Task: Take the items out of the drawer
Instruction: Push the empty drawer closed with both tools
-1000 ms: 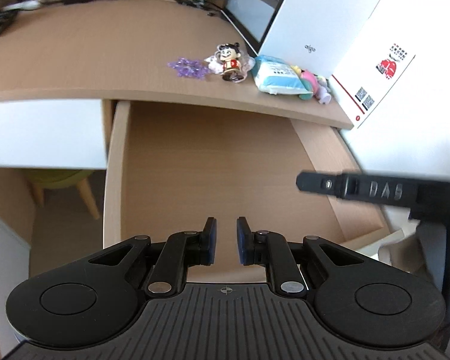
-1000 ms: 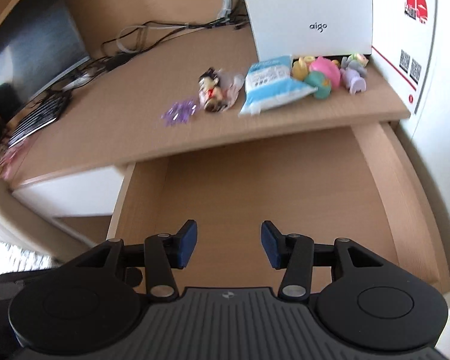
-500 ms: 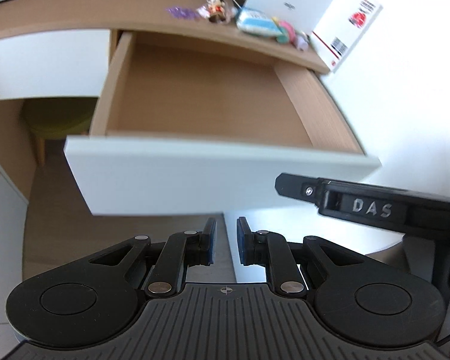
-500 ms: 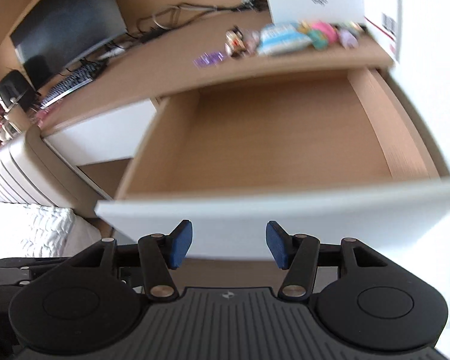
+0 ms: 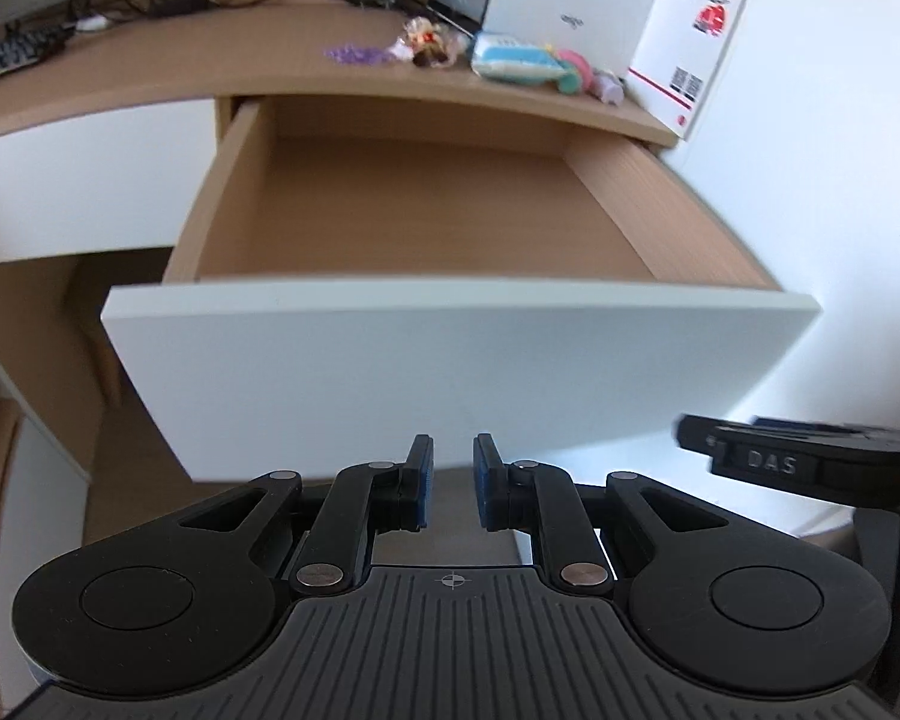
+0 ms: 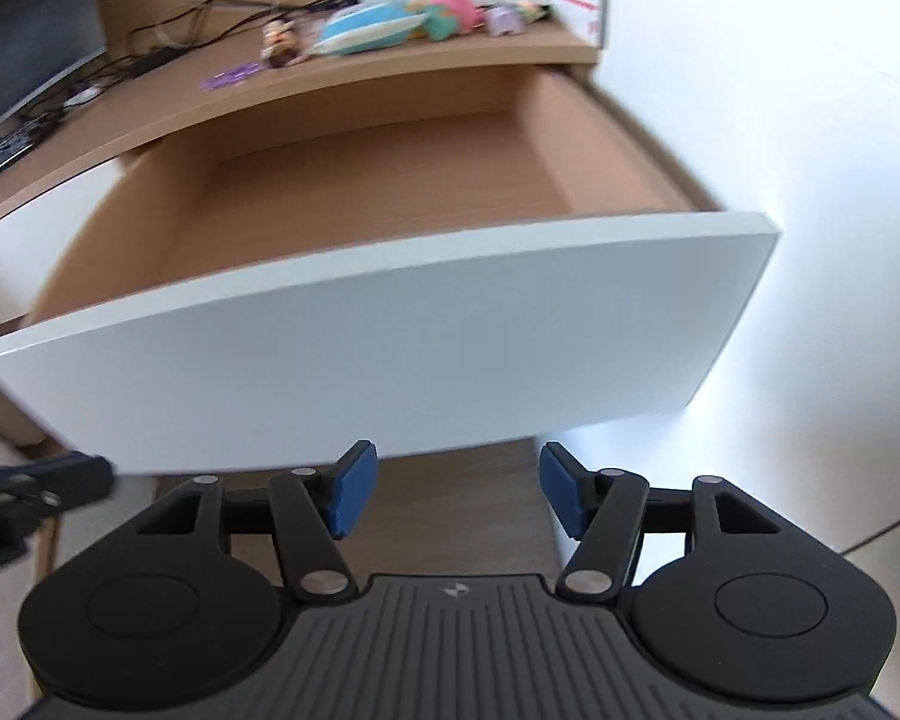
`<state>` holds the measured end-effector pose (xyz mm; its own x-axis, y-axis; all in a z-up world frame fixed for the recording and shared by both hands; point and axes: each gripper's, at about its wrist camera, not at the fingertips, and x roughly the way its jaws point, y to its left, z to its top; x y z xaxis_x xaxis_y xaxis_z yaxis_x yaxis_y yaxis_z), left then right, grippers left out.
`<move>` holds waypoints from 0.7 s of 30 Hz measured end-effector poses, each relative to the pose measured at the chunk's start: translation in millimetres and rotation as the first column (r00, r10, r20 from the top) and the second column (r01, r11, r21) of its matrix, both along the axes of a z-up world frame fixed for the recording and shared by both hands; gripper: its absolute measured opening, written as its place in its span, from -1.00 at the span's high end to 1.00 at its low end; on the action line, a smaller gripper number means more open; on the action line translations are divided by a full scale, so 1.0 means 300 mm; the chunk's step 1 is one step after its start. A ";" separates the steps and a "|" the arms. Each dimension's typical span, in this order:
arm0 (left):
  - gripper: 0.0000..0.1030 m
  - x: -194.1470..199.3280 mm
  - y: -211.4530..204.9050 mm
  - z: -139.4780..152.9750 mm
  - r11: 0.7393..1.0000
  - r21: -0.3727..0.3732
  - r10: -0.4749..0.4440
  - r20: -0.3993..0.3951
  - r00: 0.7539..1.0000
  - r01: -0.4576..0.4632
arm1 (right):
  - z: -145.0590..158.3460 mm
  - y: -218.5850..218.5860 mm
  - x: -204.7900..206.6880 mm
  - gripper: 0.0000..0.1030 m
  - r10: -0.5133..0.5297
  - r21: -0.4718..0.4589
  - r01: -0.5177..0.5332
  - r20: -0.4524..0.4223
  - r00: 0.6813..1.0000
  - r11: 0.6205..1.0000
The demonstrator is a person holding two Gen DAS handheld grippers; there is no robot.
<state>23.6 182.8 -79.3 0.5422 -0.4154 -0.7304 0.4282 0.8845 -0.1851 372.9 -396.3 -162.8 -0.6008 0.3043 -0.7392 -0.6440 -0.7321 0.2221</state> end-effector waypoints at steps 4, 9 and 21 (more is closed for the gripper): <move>0.70 0.026 -0.027 -0.010 1.000 0.006 0.003 0.020 1.000 -0.003 | -0.027 0.051 0.004 -0.20 -0.062 0.002 0.062 -0.005 0.998 0.998; 0.70 0.035 -0.059 -0.014 1.000 0.010 0.015 0.092 0.996 -0.016 | -0.028 0.076 -0.001 -0.20 -0.052 0.011 0.052 -0.034 0.998 0.999; 0.70 0.087 -0.112 -0.020 0.996 -0.002 0.092 0.068 0.993 -0.092 | 0.044 0.106 -0.068 -0.23 0.047 0.087 -0.040 -0.081 0.996 0.995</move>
<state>49.7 149.1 -85.2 0.6264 -0.3606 -0.6911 0.3562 0.9210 -0.1577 352.4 -364.5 -149.7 -0.6729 0.3359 -0.6591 -0.5929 -0.7776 0.2091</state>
